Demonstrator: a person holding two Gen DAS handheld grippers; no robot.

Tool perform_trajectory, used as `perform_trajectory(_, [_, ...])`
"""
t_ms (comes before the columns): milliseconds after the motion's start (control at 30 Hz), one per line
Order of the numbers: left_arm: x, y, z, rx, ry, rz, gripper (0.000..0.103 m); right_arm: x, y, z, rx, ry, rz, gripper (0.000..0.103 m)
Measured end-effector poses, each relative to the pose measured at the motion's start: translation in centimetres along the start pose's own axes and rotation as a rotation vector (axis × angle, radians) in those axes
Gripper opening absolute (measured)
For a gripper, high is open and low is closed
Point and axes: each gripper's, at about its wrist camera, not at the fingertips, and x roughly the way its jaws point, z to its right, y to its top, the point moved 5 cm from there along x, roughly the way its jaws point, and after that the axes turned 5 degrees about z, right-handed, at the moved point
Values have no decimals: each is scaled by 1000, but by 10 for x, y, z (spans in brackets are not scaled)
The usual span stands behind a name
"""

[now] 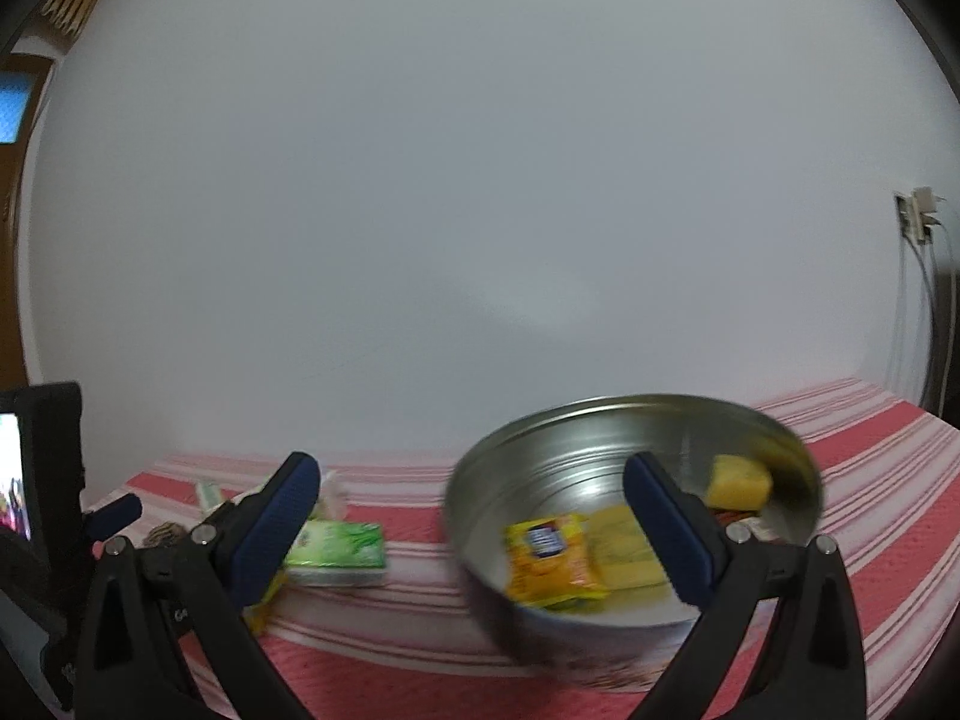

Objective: Organize objects
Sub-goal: 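Withdraw both tools from the tin toward the remaining snacks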

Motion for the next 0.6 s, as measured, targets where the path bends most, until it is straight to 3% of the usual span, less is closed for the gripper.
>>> perform_trajectory(333, [12, -7, -48, 67, 78, -63, 89, 18, -17, -46, -32, 85, -103, 103])
perform_trajectory(600, [25, -13, -99, 30, 172, -134, 89, 37, -46, -87, -108, 168, -288, 88])
